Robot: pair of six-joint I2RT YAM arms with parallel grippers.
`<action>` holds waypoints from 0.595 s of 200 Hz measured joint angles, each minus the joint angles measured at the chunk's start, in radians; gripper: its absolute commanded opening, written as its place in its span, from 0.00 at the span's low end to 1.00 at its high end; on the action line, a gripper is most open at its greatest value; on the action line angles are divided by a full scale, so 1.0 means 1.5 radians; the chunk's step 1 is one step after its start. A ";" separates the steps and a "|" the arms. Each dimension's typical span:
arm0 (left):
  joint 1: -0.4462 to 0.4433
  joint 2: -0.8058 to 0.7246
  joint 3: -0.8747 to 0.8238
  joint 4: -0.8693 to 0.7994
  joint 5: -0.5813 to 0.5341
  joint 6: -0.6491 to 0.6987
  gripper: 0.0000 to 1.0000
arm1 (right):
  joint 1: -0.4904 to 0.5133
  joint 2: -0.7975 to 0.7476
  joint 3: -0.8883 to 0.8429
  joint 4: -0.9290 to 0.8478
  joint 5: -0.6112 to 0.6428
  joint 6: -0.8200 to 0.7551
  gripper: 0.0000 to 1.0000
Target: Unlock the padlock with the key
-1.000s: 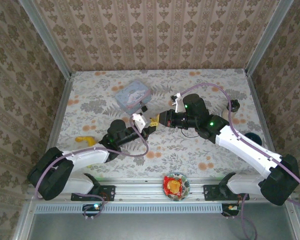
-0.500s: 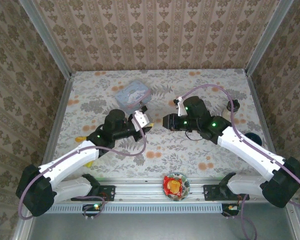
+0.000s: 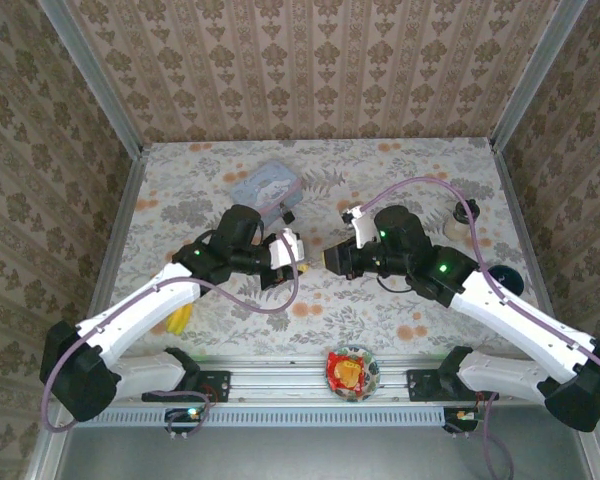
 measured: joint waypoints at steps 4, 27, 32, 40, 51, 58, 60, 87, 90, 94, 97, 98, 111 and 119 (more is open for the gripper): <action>0.001 0.001 0.000 -0.005 0.005 0.002 0.00 | 0.000 0.000 -0.003 0.004 -0.004 -0.004 0.26; 0.005 0.001 0.000 -0.020 0.032 0.004 0.00 | 0.002 0.002 -0.008 0.020 -0.035 -0.024 0.26; 0.006 0.001 0.000 -0.021 0.036 0.004 0.00 | 0.003 0.003 -0.008 0.025 -0.041 -0.028 0.26; 0.009 0.001 0.000 -0.023 0.044 0.004 0.00 | 0.004 0.004 -0.009 0.031 -0.052 -0.033 0.27; 0.013 0.001 0.000 -0.026 0.055 0.005 0.00 | 0.005 0.005 -0.009 0.037 -0.065 -0.041 0.28; 0.018 0.000 0.000 -0.028 0.063 0.005 0.00 | 0.005 0.006 -0.010 0.043 -0.073 -0.044 0.29; 0.018 -0.001 0.000 -0.028 0.066 0.005 0.00 | 0.006 0.006 -0.010 0.044 -0.075 -0.045 0.29; 0.028 -0.008 0.000 -0.030 0.094 0.005 0.00 | 0.009 0.016 -0.011 0.059 -0.094 -0.055 0.29; 0.030 -0.009 0.000 -0.030 0.097 0.005 0.00 | 0.009 0.017 -0.011 0.060 -0.096 -0.057 0.29; 0.030 -0.010 0.001 -0.030 0.099 0.005 0.00 | 0.009 0.019 -0.011 0.061 -0.098 -0.057 0.29; 0.030 -0.011 0.001 -0.030 0.101 0.005 0.00 | 0.009 0.021 -0.011 0.062 -0.101 -0.058 0.29; 0.030 -0.011 0.000 -0.030 0.102 0.005 0.00 | 0.009 0.021 -0.011 0.062 -0.101 -0.059 0.29; 0.031 -0.011 0.001 -0.030 0.108 0.005 0.00 | 0.009 0.026 -0.011 0.063 -0.110 -0.061 0.29; 0.031 -0.011 0.001 -0.031 0.112 0.005 0.00 | 0.010 0.030 -0.011 0.063 -0.113 -0.063 0.29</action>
